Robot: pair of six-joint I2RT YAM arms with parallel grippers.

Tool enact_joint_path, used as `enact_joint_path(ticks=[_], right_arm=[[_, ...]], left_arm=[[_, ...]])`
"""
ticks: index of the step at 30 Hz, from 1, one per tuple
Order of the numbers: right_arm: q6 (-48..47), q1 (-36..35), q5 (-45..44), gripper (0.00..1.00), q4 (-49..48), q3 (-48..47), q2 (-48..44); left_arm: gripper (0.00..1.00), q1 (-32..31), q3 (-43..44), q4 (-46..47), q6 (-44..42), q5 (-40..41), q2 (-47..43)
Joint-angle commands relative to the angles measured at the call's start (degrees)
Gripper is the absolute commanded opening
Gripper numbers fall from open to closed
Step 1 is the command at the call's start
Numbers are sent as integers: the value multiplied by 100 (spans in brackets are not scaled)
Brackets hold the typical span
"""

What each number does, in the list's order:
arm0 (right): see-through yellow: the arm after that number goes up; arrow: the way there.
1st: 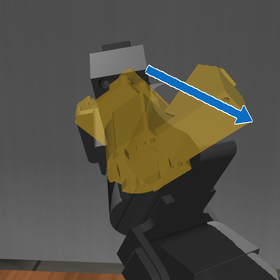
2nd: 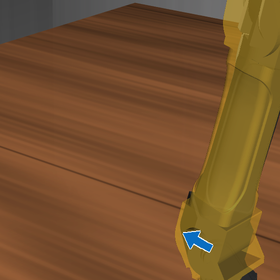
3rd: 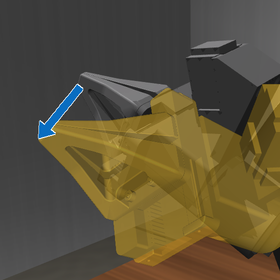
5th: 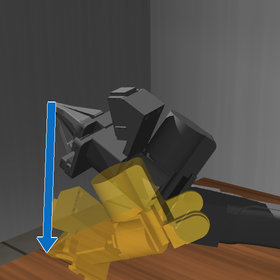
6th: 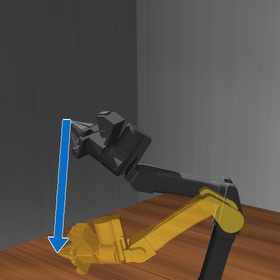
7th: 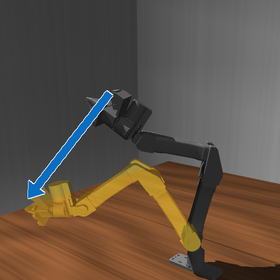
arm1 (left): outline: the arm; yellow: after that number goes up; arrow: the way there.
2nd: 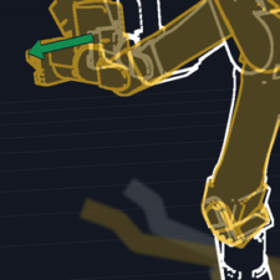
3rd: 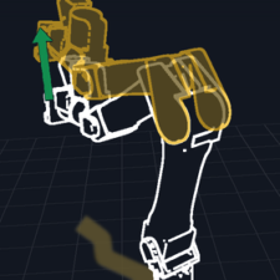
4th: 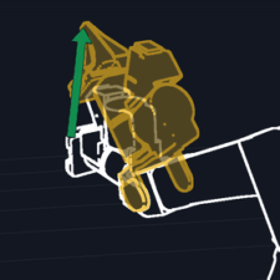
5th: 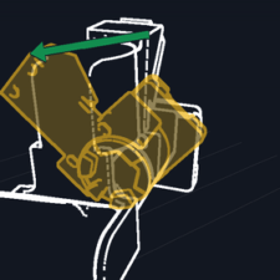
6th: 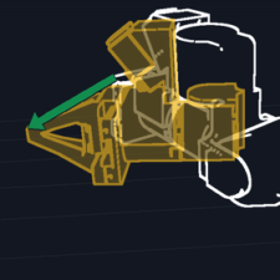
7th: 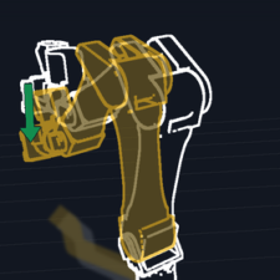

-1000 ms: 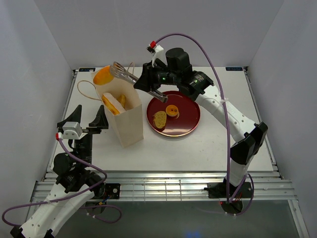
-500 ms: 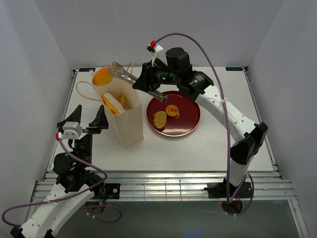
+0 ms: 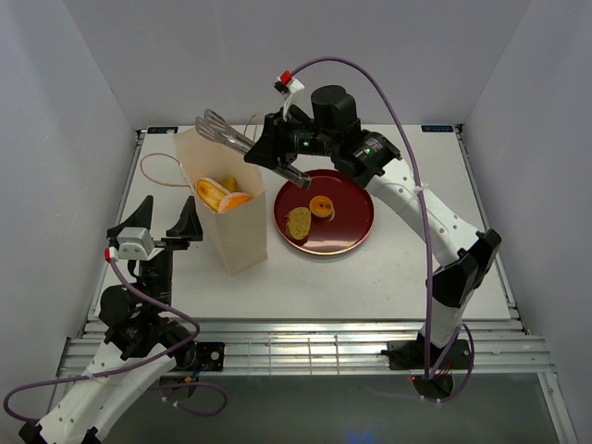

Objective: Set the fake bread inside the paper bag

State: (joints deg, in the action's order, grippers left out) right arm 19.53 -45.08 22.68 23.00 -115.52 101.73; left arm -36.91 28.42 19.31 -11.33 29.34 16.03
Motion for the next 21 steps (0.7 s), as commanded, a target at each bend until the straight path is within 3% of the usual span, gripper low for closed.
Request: enact_joint_path(ticks=[1,8,15,21], right_arm=[[77,-45,123,43,-358,-295,-268],[16,-62,343,41,-630,-68,-802],[-90,-62,-596,40,-903,1154,-1884],[-2,-71,-1631,40,-1272,3042,-3167]], left_arm=[[95,-27,-48,29,-9,-43,32],[95,-36,-48,29,-1,-43,23],[95,-45,-48,29,8,-51,40],[95,-54,-39,29,26,-51,5]])
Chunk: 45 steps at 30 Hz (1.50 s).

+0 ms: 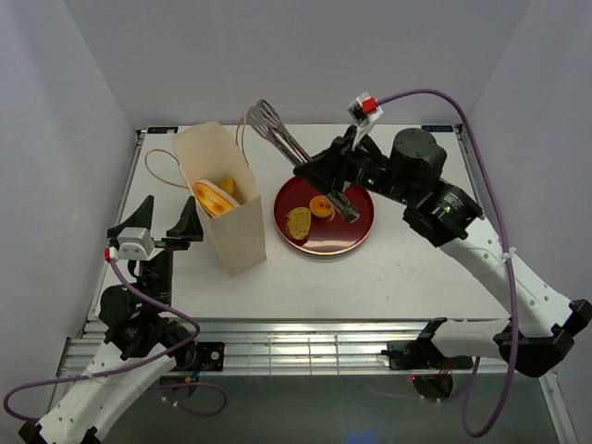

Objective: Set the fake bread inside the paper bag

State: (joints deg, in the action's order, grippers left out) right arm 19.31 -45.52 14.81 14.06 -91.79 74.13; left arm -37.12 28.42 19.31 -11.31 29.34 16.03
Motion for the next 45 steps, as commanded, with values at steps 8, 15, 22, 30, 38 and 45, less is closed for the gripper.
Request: enact_joint_path(ticks=[8,15,22,30,38,45], right_arm=[[616,139,-2851,39,-378,3182,-2268],[1110,614,-3457,36,-291,4669,-3088],[1681,1536,-3573,31,-272,5618,-3256],[1594,2855,-2581,36,-1168,6734,-2615],[1356,3189,-2316,39,-1907,6815,-1578],[1163,3233,-2351,43,-2127,6639,-848]], left_arm=[[95,-58,-30,20,59,-78,-21],[95,-111,-13,3,85,-87,-48],[95,-146,-12,-15,76,-87,-56],[95,-172,-4,-15,68,-69,-83],[95,-190,-4,-24,59,-60,-100],[95,-208,14,-24,41,-51,-118]])
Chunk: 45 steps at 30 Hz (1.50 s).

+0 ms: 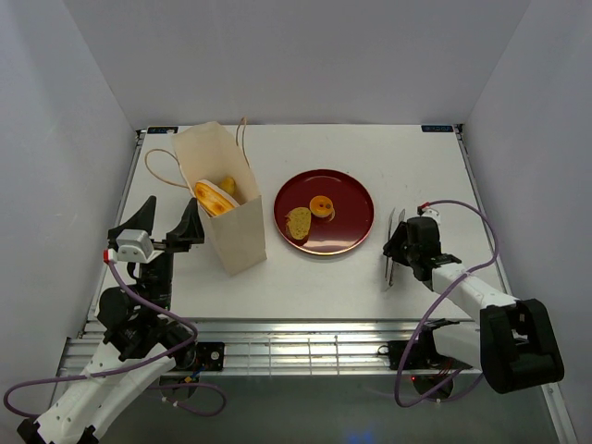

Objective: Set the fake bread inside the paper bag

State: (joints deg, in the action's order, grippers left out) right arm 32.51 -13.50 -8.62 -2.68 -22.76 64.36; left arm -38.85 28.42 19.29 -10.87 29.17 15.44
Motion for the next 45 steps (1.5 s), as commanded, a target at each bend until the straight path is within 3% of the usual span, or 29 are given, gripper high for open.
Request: enact_joint_path(ticks=[1,9,12,26,45], right_arm=[[-192,40,-17,45,-453,-290,278],[-333,58,53,48,-418,-536,762],[-395,58,89,59,-339,-632,885],[-544,66,-52,72,-14,-905,991],[-553,242,238,80,127,-896,1141]], left_arm=[[95,-35,14,-22,-2,-34,-59],[95,-44,5,-30,-11,-43,-50],[95,-44,14,-30,-20,-43,-41],[95,-44,5,-22,-64,-17,3],[95,-44,-4,-22,-73,10,11]])
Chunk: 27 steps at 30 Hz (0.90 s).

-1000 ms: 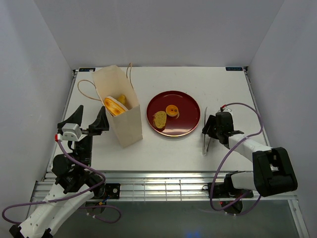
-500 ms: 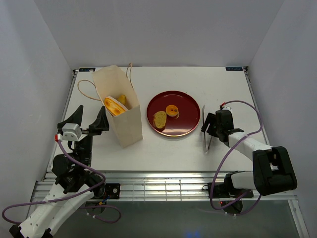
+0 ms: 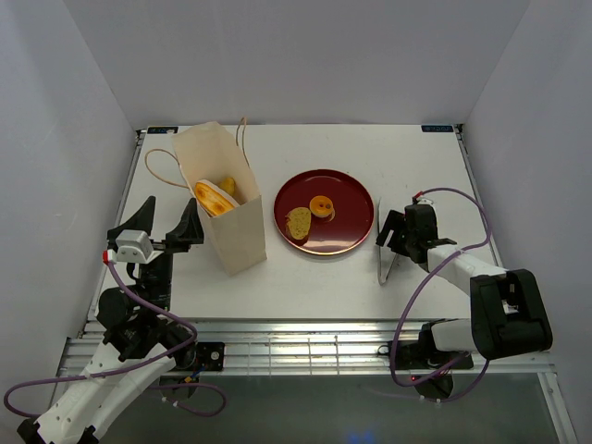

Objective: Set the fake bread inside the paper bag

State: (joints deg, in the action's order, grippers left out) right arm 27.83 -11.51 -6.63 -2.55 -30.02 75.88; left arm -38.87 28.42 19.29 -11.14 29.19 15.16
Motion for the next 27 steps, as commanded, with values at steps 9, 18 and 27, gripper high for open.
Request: enact_joint_path(ticks=[9,18,27], right_arm=[[-287,122,206,98,606,-461,-783],[-700,122,602,95,1291,-1645,-1312],[-1122,105,910,90,1985,-3430,-1207]], left_arm=[[95,-41,5,-30,-38,8,40],[97,-41,391,-503,383,262,356],[98,-41,2279,-2199,1070,772,1682]])
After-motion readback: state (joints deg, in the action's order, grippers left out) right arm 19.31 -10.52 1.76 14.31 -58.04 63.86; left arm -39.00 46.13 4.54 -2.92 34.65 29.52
